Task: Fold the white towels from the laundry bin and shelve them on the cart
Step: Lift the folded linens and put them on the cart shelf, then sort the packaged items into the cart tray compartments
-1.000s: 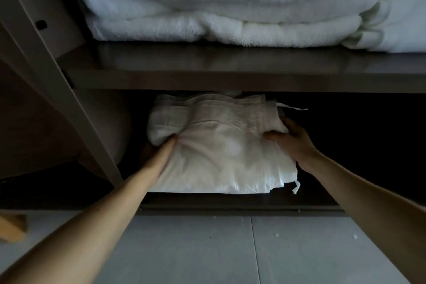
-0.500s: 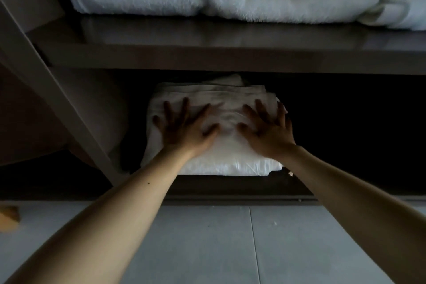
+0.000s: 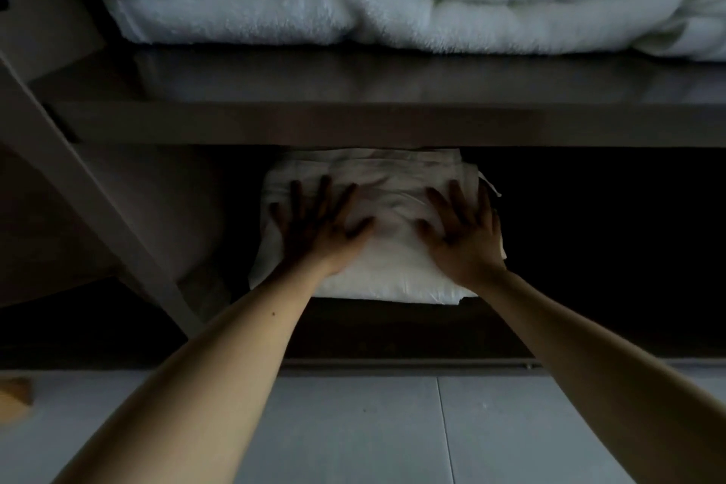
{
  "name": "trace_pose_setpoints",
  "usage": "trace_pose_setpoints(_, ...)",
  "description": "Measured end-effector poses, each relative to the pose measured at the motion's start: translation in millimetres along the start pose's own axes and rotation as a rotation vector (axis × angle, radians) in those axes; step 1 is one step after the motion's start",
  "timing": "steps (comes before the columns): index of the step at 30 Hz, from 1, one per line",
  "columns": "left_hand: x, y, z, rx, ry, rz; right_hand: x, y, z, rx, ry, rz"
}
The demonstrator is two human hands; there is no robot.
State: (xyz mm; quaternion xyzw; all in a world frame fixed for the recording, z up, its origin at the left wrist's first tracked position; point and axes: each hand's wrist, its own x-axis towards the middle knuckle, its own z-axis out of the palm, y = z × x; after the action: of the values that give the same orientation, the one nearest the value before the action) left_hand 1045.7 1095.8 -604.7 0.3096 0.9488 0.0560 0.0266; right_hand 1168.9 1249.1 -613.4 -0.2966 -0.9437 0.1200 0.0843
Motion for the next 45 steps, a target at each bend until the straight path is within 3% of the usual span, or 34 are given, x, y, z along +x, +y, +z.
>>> trace_pose_setpoints(7,-54.1,-13.5,-5.3,-0.013,-0.085,0.060,-37.8,0.1,-17.6,-0.046,-0.199,-0.037)
trace_pose_setpoints(15,-109.3,-5.6,-72.4,-0.012,0.160,0.326,-82.5,-43.5,-69.3,-0.051,-0.270,-0.184)
trace_pose_setpoints(20,-140.9,-5.9,-134.6,0.018,0.653,0.483,-96.7,-83.2,-134.8,0.058,-0.047,-0.325)
trace_pose_setpoints(26,-180.6,-21.4,-178.9,-0.037,0.757,0.560,-130.7,-105.6,-184.5,0.192,-0.044,-0.353)
trace_pose_setpoints(38,-202.6,-0.9,-232.5,-0.027,0.737,0.368,-159.4,-111.3,-242.6,0.081,0.340,-0.420)
trace_pose_setpoints(45,-197.9,27.9,-286.6,-0.050,0.796,0.363,-141.8,-118.1,-296.4,0.056,0.452,-0.442)
